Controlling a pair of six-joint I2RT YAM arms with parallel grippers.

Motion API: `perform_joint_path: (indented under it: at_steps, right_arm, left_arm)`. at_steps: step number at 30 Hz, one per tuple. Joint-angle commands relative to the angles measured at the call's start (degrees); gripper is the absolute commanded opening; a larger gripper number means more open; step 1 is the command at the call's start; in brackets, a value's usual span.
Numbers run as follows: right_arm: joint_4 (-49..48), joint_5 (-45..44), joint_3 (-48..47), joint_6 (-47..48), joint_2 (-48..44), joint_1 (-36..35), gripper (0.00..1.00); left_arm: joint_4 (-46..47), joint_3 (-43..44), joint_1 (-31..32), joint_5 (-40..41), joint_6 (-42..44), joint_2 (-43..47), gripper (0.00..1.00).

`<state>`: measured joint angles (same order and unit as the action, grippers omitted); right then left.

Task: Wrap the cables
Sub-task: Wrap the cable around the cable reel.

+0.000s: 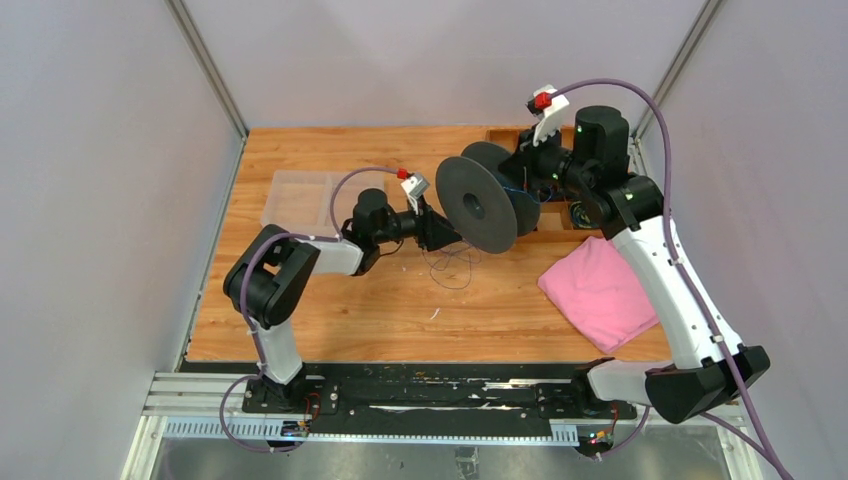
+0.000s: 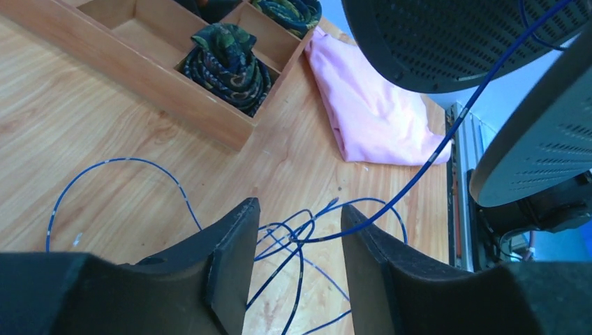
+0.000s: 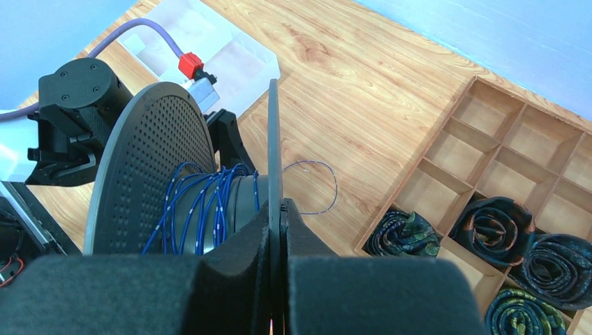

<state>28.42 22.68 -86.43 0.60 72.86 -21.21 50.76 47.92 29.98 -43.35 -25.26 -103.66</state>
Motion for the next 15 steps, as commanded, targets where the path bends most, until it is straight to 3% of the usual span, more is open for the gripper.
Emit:
perform_joint_path:
  at_steps: [1,4,9,15]
  right_arm:
    - [-2.50,-0.74,-3.28,-1.46,-0.26,0.65,0.01]
    - [-2.27,-2.47,-4.30,-1.89,0.08,0.65,0.01]
    - [-0.78,-6.63,-6.80,-2.19,1.06,0.72,0.01]
    - [-0.12,-10.56,-8.12,-1.83,1.96,0.73,0.01]
  left_arm:
    - [5.24,-0.50,2.10,1.39,-0.33,-1.08,0.44]
    - [4.43,-0.66,3.33,0.85,-0.14,-1.88,0.30]
    - [2.58,-1.67,4.39,-1.09,1.13,-2.28,0.16]
    - [0.39,-3.08,5.85,-3.05,4.91,-0.76,0.08]
